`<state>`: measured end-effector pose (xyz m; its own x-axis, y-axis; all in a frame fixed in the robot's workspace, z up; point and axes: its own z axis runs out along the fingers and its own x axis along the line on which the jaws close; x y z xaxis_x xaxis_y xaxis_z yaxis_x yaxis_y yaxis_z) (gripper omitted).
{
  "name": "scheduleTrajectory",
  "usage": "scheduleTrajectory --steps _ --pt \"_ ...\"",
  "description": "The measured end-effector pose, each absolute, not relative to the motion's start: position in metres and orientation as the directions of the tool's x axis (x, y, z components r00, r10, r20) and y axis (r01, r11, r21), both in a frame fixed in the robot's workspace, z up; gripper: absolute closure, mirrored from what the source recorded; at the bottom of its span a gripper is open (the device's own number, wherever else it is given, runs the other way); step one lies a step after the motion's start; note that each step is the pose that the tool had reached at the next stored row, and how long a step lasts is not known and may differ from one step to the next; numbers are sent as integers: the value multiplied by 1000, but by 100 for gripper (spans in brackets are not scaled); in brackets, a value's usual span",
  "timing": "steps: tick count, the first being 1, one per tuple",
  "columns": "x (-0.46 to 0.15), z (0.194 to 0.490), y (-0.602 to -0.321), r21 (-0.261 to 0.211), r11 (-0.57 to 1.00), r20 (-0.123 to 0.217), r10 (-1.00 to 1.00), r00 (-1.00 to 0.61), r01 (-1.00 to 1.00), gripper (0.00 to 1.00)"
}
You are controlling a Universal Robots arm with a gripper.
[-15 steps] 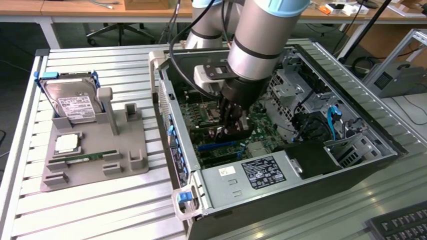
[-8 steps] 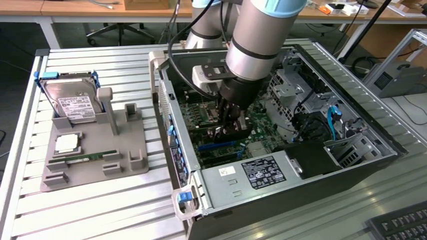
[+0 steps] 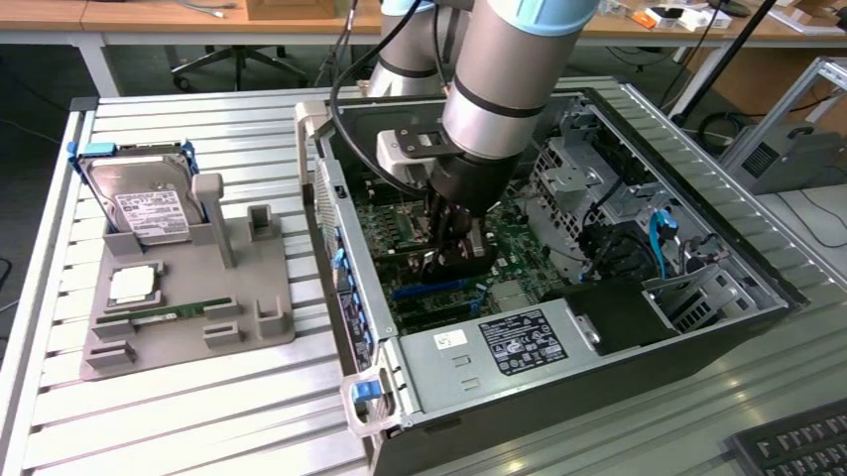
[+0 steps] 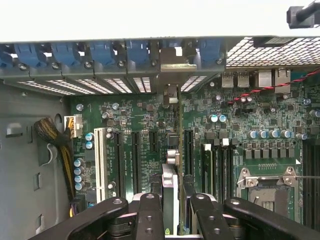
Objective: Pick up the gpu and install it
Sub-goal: 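Insert the gpu into the slot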
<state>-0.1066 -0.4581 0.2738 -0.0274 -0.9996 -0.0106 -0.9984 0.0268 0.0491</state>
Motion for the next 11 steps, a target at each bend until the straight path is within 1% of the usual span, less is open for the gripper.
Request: scheduleTrajectory --steps 11 --pt "-108 270 -458 49 28 -7 -1000 -28 -998 74"
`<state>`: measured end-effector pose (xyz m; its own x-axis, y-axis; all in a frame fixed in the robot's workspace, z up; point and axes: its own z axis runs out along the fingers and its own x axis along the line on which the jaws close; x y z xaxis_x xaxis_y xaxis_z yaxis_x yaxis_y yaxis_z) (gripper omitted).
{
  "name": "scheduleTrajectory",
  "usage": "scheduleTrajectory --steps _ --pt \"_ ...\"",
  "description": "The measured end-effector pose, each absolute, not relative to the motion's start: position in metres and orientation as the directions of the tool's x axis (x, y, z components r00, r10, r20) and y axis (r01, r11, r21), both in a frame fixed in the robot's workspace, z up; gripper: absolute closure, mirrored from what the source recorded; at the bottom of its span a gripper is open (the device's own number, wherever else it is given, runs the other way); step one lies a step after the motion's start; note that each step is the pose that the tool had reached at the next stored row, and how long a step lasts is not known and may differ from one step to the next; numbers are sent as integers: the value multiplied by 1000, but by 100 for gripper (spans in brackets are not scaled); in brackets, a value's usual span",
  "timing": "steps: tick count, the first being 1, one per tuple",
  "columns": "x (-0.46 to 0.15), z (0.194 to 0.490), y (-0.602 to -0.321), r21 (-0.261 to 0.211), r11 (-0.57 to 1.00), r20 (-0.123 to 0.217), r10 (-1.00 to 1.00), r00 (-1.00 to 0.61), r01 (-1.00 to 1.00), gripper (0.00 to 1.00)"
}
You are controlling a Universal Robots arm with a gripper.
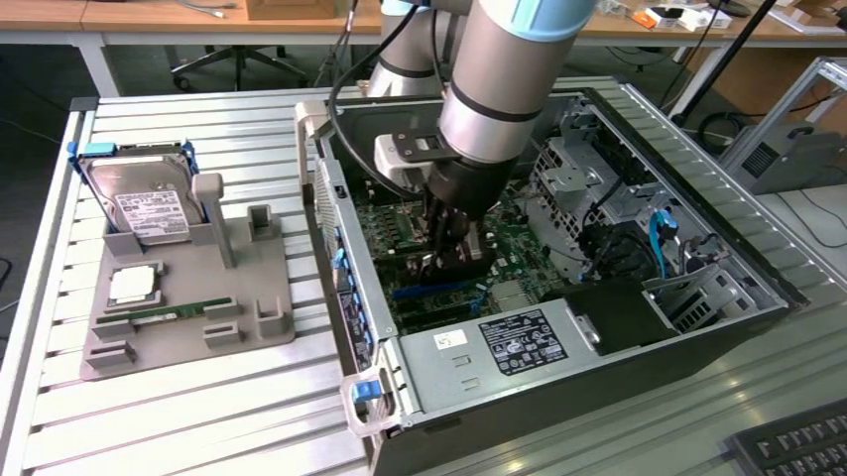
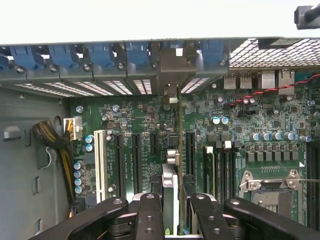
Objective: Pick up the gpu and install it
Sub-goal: 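Insert the gpu into the slot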
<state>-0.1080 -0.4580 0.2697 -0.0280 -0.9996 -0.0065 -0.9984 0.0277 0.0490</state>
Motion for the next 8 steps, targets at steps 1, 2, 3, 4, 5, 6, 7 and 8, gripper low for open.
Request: scheduleTrajectory --steps 1,2,3,4,5,6,7,8 --pt "-108 269 -458 49 28 -6 -1000 -28 -998 74" --pt "-108 269 -458 49 28 -6 -1000 -28 -998 74" --pt "-108 268 -458 49 28 -6 -1000 -29 -998 74" --pt "-108 268 -458 49 29 -6 -1000 -29 -998 74" --pt "-108 268 -458 49 29 -5 -1000 -29 -998 74" --pt "-108 267 -458 49 29 -5 -1000 -29 -998 74" --pt "-108 267 -458 49 29 -5 -1000 -30 -998 74" --pt "-108 267 -458 49 30 -5 -1000 -30 -998 74"
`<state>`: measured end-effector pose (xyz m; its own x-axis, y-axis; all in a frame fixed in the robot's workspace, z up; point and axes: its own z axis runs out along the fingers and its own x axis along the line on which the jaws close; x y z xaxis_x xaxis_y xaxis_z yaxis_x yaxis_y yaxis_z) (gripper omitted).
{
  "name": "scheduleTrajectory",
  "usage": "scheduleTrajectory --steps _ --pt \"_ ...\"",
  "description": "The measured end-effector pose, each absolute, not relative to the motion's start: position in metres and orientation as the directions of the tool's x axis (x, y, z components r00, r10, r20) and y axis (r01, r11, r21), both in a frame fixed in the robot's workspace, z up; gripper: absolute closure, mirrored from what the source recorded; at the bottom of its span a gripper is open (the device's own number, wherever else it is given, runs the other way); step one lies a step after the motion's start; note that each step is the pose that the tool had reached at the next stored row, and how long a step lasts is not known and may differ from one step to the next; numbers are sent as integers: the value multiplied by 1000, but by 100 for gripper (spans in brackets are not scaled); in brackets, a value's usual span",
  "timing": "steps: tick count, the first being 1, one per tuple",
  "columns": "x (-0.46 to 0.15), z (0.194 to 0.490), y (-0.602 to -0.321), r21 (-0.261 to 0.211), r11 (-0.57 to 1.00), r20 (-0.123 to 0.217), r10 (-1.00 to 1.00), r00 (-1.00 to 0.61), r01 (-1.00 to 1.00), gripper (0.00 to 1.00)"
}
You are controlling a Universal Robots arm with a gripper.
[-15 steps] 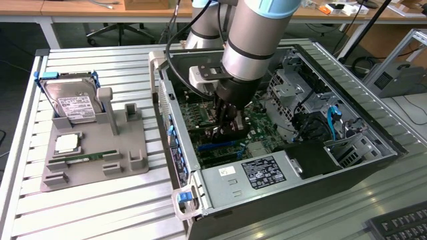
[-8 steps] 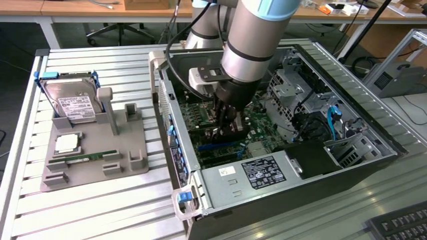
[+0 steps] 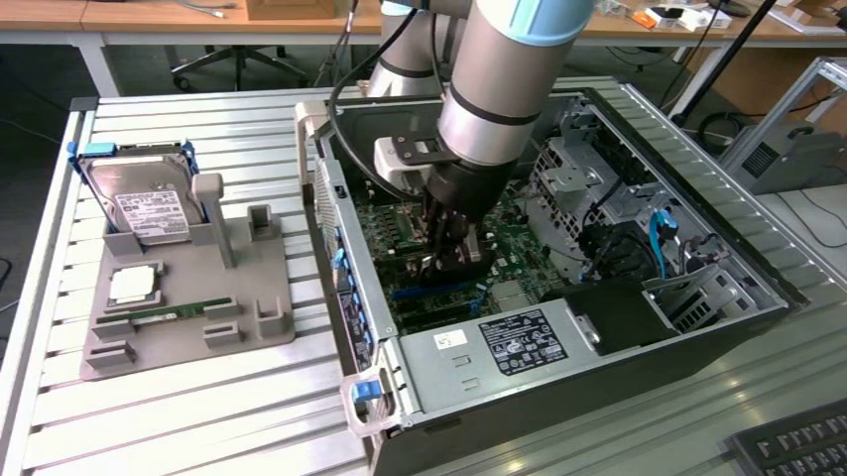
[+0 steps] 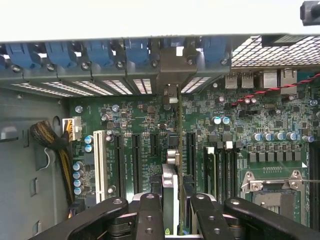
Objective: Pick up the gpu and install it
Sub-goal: 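Insert the gpu into the slot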
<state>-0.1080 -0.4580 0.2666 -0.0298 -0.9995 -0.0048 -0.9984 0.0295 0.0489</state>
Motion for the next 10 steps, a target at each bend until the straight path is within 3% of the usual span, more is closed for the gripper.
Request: scheduleTrajectory --steps 10 --pt "-108 264 -458 49 30 -4 -1000 -31 -998 74"
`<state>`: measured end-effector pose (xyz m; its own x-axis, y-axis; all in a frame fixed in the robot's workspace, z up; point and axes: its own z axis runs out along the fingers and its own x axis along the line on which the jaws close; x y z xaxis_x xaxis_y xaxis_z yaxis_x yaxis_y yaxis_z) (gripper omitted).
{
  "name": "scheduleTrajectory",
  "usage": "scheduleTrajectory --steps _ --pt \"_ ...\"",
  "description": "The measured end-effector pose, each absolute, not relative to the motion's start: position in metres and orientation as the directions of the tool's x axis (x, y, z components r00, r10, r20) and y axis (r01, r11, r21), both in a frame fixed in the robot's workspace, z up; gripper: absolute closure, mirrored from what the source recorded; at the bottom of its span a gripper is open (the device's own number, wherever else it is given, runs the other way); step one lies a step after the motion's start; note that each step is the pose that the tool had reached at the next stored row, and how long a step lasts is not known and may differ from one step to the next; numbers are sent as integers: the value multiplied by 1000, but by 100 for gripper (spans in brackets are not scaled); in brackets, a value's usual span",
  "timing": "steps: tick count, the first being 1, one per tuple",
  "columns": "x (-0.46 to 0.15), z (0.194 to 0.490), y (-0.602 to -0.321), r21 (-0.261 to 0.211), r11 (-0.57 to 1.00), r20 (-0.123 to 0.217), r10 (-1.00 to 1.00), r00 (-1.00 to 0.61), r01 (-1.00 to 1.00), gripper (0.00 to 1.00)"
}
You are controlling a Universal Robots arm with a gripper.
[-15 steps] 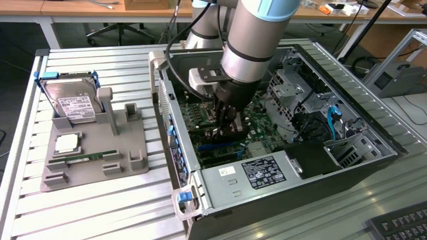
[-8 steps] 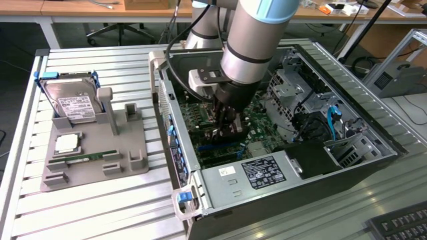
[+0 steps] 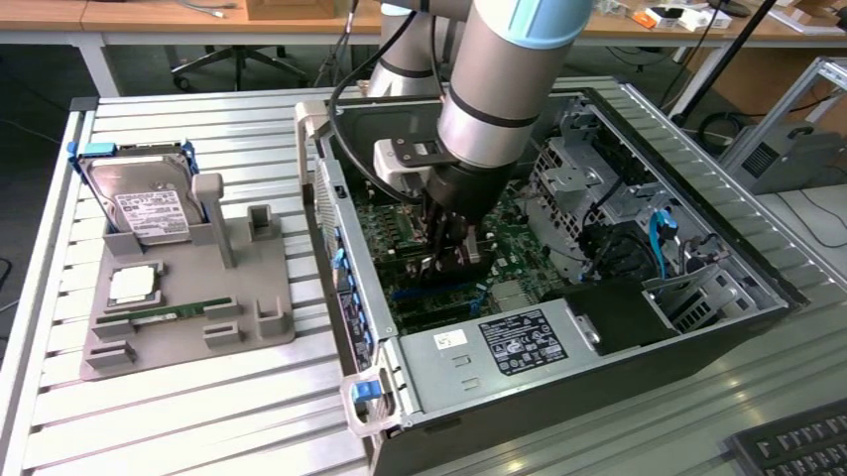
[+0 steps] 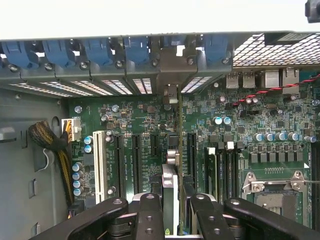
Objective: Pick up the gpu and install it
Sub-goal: 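Insert the gpu into the slot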
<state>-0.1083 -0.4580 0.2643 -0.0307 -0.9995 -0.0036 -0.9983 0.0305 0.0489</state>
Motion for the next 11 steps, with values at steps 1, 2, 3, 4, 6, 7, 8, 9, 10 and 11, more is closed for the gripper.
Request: scheduleTrajectory --steps 1,2,3,4,6,7,8,9,10,11 --pt "-108 264 -458 49 30 -4 -1000 -31 -998 74" --pt "-108 264 -458 49 30 -4 -1000 -31 -998 74" --pt "-108 264 -458 49 30 -4 -1000 -31 -998 74" --pt "-108 264 -458 49 30 -4 -1000 -31 -998 74" --pt "-108 264 -458 49 30 -4 -1000 -31 -998 74" --pt "-108 264 -458 49 30 -4 -1000 -31 -998 74" --pt "-108 264 -458 49 30 -4 -1000 -31 -998 74" --pt "-108 264 -458 49 30 -4 -1000 -31 -998 74" --pt "-109 264 -458 49 30 -4 -1000 -31 -998 74" --pt "-109 264 -458 49 30 -4 -1000 -31 -998 74"
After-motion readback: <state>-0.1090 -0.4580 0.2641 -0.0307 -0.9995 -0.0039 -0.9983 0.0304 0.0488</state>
